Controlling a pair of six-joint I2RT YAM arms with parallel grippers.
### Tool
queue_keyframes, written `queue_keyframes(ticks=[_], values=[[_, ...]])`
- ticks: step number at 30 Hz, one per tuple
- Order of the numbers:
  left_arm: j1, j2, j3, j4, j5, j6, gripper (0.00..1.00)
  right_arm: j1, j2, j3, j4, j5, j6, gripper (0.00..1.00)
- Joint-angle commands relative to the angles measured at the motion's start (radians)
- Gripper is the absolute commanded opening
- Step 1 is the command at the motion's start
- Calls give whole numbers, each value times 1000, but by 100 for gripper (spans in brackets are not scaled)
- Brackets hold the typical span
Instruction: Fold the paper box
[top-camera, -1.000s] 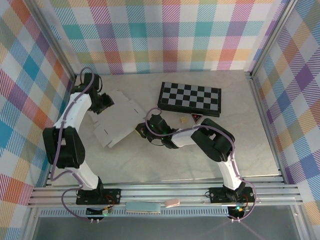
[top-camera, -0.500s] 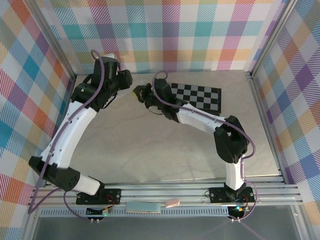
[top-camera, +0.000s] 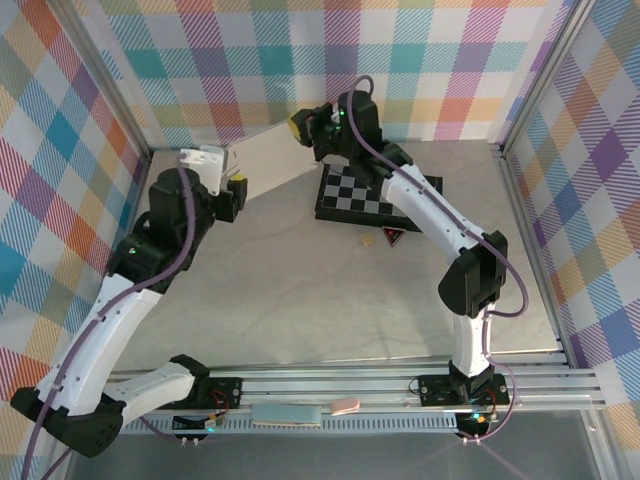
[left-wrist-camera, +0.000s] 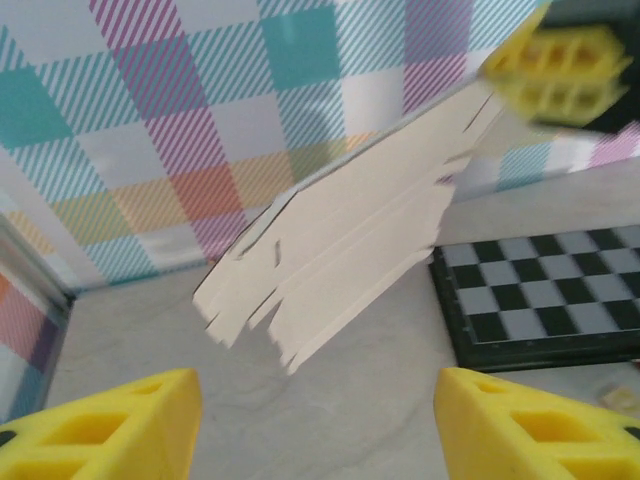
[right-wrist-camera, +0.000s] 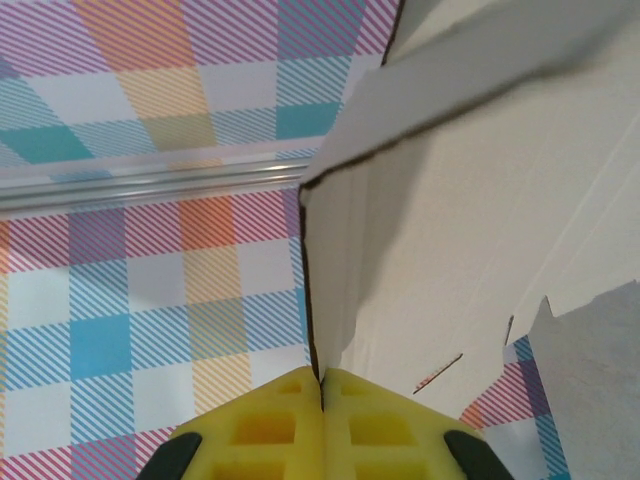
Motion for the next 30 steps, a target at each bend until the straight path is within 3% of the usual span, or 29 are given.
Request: queue_keyframes(ticks=[1,4,11,15,22,30], values=[[-6,-19,-110,182,-148,119,68,-20,11,71,-108,-51,11,0],[13,-23,-201,365,-137,176,72,-40,-4,112,-166,-66,13,0],[123,34,-240,586,77,179,73,-88,-20,234,-365,-100,-29,0],[205,31,-287,721,330,147,73,-116,-42,273,-455,-110,-48,0],[225,118,-247,693,645,81,68,-163,-85,272,-513,-145,-54,0],[218,224,-177,704,712,68,65,-195,-116,273,-558,-189,-45,0]])
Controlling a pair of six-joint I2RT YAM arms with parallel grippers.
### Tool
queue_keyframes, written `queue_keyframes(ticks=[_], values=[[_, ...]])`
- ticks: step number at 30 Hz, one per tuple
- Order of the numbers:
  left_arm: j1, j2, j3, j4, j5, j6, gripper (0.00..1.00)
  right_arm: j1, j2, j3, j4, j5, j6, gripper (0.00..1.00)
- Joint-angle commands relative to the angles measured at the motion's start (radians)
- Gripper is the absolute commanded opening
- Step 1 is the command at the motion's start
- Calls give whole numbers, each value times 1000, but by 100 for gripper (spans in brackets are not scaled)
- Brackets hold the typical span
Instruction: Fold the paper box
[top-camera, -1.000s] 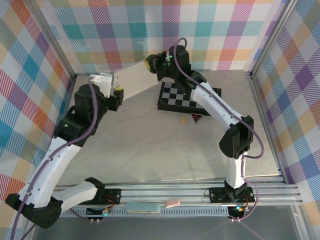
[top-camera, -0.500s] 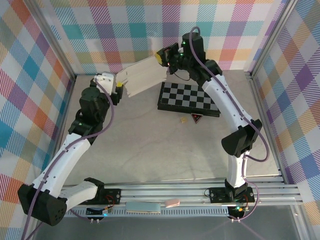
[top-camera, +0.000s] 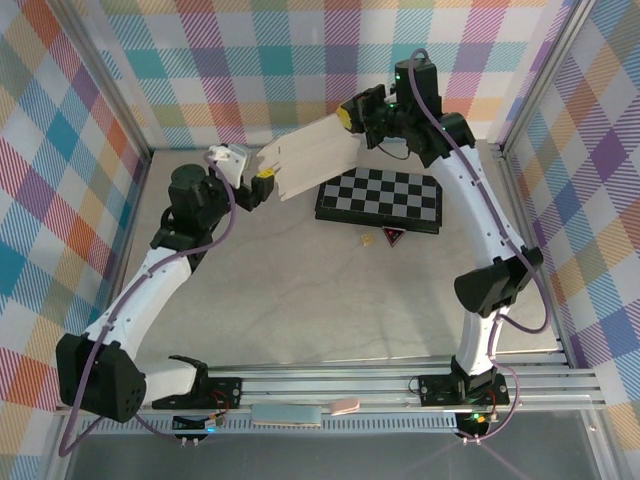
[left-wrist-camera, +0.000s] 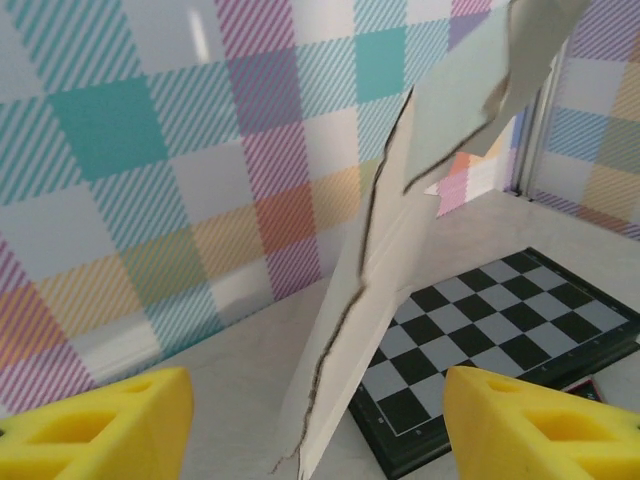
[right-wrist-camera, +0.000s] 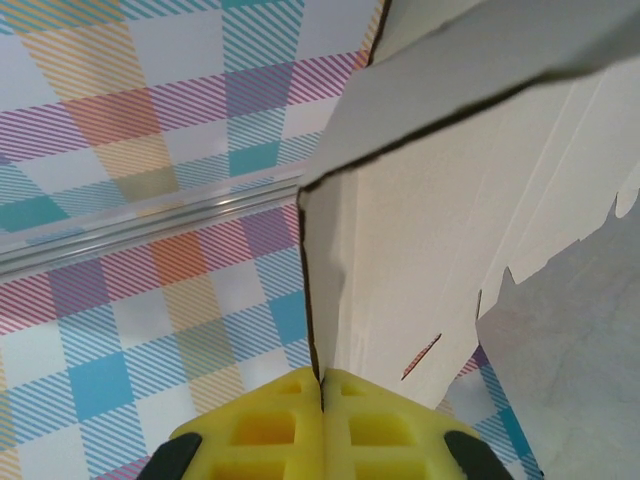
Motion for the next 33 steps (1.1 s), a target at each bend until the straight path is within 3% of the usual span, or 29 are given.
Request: queue_keyframes(ticks=[1,8,11,14,16,17,18,22,24,28,33], values=[[-2,38,83,48,74,-10,65,-10,-52,32,-34,-44,-9,0],[-34,135,171,70,100,-16,63,-24,-61,34,-48,-73,-8,0],[-61,168,214,50,126,-17,54,-28,-65,32,-53,-76,-9,0],[-78,187,243,41,149,-37,30,-37,-68,34,-62,-79,-10,0],[-81,188,250,43,163,-69,4,-46,-74,33,-70,-71,-28,0],[-81,184,252,40,172,-81,0,-51,-79,34,-73,-62,-43,0],[-81,178,253,33,182,-98,0,-60,-88,34,-77,-50,-65,4],[-77,150,282,-96,217,-159,0,-94,-160,33,-133,58,-192,44],[-73,144,305,-189,239,-189,0,-97,-207,21,-168,132,-255,56],[-72,135,283,-307,306,-241,0,-97,-336,-110,-177,255,-301,64],[-55,141,179,-340,437,-252,0,-94,-468,-341,-182,326,-255,65]])
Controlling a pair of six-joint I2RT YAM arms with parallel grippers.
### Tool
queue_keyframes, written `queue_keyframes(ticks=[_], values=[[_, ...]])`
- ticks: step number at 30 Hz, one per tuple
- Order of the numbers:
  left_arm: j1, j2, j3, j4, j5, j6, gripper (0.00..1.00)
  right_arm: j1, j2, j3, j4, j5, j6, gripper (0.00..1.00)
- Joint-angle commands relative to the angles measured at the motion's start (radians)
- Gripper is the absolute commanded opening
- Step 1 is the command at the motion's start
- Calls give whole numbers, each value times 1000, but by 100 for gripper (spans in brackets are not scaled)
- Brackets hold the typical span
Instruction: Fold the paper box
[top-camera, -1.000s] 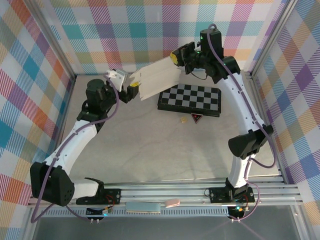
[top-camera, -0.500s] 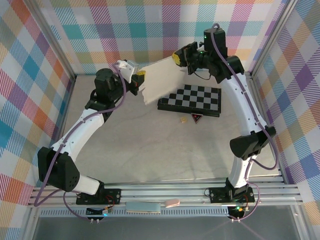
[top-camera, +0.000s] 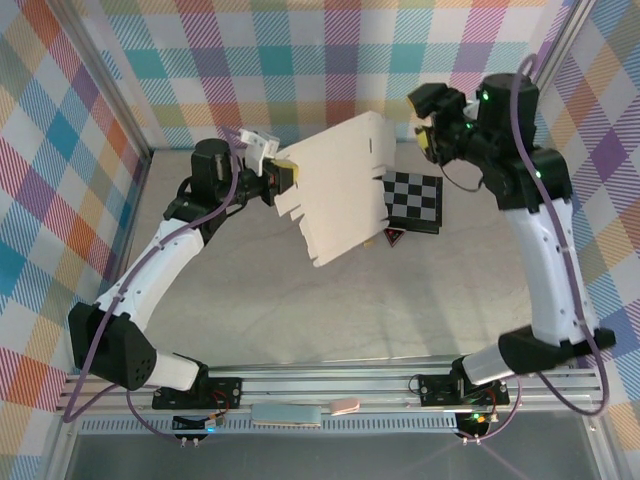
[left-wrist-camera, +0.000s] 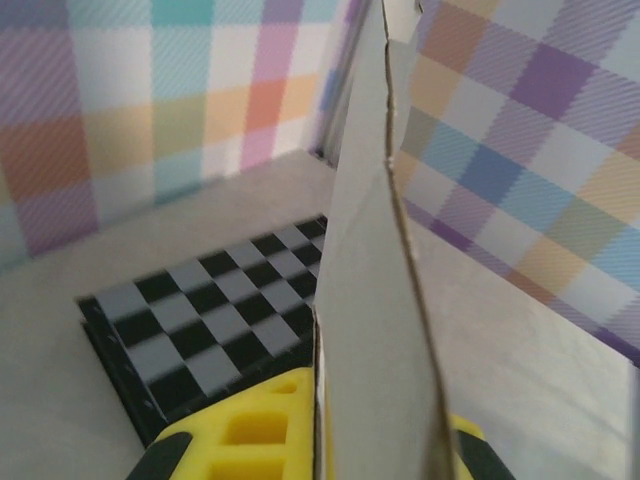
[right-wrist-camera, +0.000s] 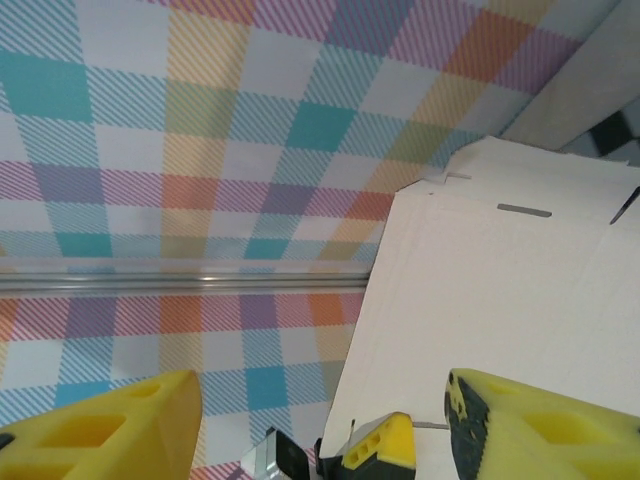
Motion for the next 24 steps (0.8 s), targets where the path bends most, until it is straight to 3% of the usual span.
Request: queue_keyframes(ticks=[1,6,14,19,24], values=[[16,-12,-64,-101,130,10,0,9,-26,-133,-38,91,-3,65],[26,31,-118,-156,151,129,0,38,-76,-296,-5,96,50,63],[5,83,-157,-67,-13,209,0,206,-28,-494,179,117,269,61],[-8,99,-157,-63,-52,237,0,288,81,-513,313,158,400,61],[-14,84,-181,-54,-73,251,0,293,204,-456,328,144,460,58]])
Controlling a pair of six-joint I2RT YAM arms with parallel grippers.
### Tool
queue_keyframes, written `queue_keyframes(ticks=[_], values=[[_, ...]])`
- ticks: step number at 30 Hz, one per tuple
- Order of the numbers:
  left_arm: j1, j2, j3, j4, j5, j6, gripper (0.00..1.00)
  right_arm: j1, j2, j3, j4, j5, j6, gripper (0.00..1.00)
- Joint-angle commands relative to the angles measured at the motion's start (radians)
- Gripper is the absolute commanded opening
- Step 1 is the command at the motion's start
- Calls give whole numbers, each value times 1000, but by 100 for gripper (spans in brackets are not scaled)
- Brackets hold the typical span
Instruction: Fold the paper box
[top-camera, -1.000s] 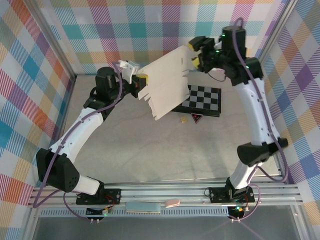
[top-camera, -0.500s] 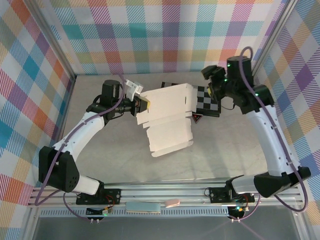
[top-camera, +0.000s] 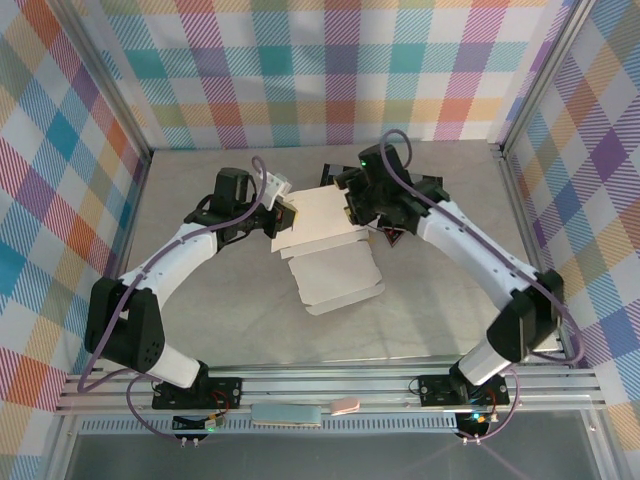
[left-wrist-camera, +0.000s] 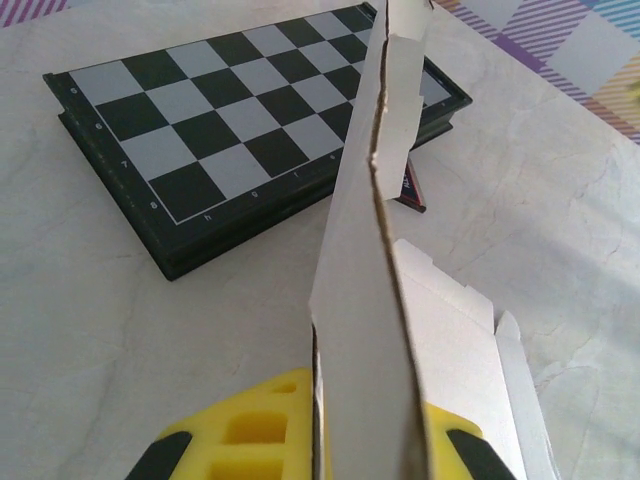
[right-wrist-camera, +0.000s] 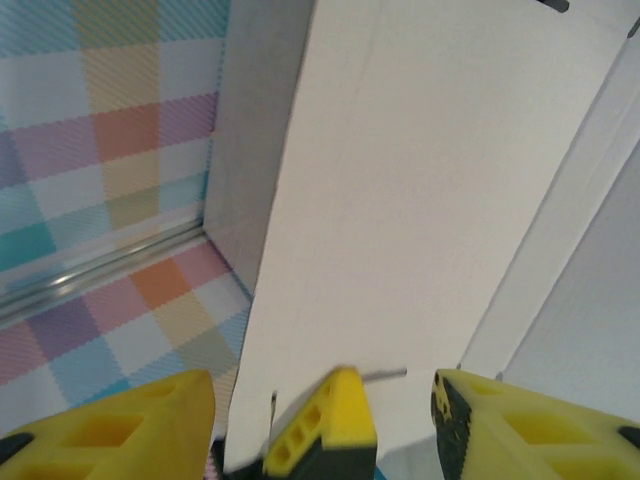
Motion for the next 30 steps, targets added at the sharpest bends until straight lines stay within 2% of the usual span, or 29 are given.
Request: queue_keyframes(ticks=[1,12,16,19,30], values=[[-11,-19,-24,40,-22,43,0,-4,51,47,65,15,93,58],[-11,-31,-26,1,-24,99,0,-32,197,142,83,-70,109,55],[-11,-29,-19,-5,-22,104,0,-36,231,141,90,-125,124,44],[-11,-29,-16,-2,-22,105,0,-42,247,141,92,-153,131,41],[-10,-33,-18,19,-17,75,0,-58,255,98,147,-189,146,16]])
